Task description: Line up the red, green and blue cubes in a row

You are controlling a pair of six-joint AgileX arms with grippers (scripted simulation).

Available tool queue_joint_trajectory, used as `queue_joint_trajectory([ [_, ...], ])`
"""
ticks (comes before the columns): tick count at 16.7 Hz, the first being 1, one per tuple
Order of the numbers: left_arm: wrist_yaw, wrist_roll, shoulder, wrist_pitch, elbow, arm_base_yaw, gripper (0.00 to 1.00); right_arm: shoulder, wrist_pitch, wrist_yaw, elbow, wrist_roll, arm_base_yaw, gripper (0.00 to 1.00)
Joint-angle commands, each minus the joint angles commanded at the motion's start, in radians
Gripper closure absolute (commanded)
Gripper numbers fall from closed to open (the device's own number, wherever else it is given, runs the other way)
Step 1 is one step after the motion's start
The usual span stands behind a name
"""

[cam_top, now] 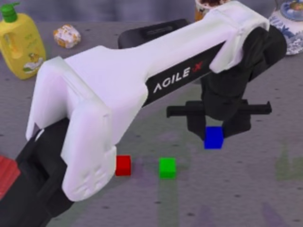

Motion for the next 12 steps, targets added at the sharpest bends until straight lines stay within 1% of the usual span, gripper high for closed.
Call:
queue_joint_trajectory([
  [3, -0.001, -0.001, -0.002, 0.041, -0.041, 0.002, 1.0, 0.0, 0.0, 0.0, 0.0, 0.0, 0.0, 0.0],
  [9, 0.0, -0.004, 0.0, 0.257, -0.26, -0.004, 1.0, 0.0, 0.0, 0.0, 0.0, 0.0, 0.0, 0.0],
  [12, 0.0, -0.004, 0.001, 0.277, -0.28, -0.006, 1.0, 0.0, 0.0, 0.0, 0.0, 0.0, 0.0, 0.0],
])
